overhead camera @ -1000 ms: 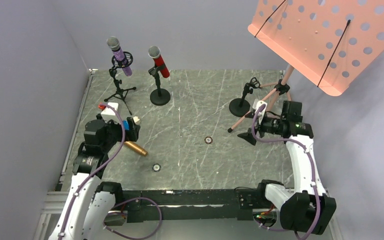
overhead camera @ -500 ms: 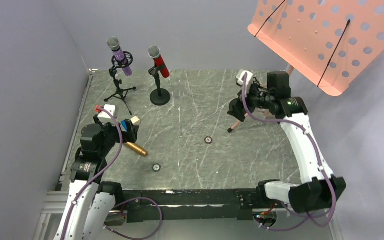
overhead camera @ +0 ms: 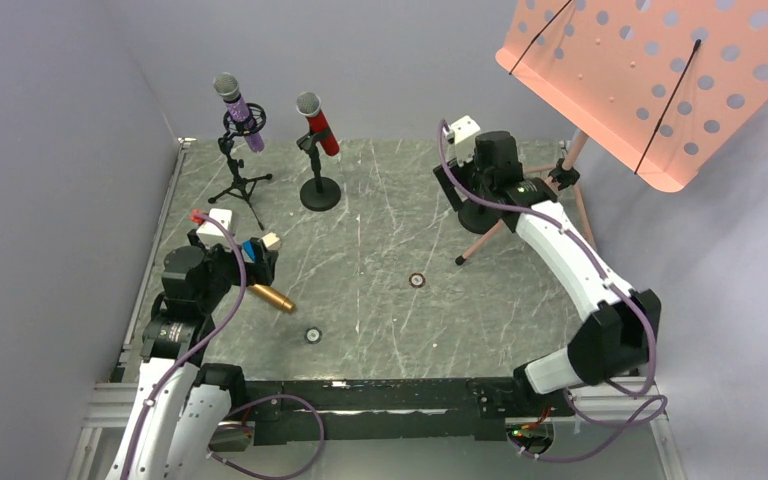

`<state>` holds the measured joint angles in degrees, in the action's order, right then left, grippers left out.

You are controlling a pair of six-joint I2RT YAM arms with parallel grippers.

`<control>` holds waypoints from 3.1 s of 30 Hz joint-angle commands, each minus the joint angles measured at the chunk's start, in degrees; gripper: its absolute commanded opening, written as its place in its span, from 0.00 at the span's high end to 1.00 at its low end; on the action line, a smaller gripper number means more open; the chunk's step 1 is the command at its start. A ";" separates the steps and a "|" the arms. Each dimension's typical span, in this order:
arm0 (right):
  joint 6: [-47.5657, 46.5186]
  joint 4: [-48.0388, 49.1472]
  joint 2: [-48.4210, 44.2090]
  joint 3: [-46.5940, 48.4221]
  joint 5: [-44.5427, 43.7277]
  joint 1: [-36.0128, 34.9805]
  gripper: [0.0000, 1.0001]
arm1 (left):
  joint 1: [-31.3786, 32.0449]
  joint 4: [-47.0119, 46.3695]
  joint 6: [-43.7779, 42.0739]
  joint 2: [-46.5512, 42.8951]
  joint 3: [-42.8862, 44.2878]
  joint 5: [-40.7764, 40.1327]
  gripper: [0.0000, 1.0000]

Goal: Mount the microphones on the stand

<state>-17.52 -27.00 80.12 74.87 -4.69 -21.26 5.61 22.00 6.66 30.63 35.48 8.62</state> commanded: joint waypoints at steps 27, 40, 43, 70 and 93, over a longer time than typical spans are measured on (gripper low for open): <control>-47.31 -37.39 27.86 37.17 8.30 15.54 0.30 | 0.09 -0.82 -0.15 0.55 1.60 0.32 0.01; -46.19 -35.37 28.80 31.02 2.63 13.42 0.39 | 0.09 -0.92 0.02 0.25 1.52 0.61 0.01; -45.90 -34.98 28.91 29.90 1.82 12.80 0.41 | 0.04 -0.93 0.02 0.21 1.52 0.59 0.01; -46.72 -27.75 27.35 24.89 -7.91 10.28 0.96 | 0.05 -1.01 0.02 0.11 1.43 0.69 0.01; -40.03 -25.17 11.64 26.38 -0.47 -12.32 1.00 | 0.09 -1.35 -0.15 0.08 1.26 1.13 0.01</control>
<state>-60.95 -53.76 97.45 99.24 -7.33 -31.40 5.61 21.98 6.68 30.96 35.48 8.99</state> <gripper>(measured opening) 0.038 0.994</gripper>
